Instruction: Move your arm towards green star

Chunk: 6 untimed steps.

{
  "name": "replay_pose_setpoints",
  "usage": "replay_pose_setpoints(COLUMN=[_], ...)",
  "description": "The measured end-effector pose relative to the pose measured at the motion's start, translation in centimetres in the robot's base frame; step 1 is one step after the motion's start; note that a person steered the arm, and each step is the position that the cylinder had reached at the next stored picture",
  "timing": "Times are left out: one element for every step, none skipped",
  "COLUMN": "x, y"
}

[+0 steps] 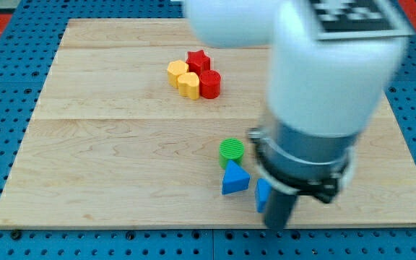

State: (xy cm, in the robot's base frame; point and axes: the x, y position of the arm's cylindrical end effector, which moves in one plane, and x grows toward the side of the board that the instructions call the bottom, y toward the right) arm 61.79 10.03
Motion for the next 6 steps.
replay_pose_setpoints(x=[-2.6,-6.5,-5.6,-3.7,-7.8,-9.8], y=[0.8,-1.2,-1.8,5.6,10.4,5.9])
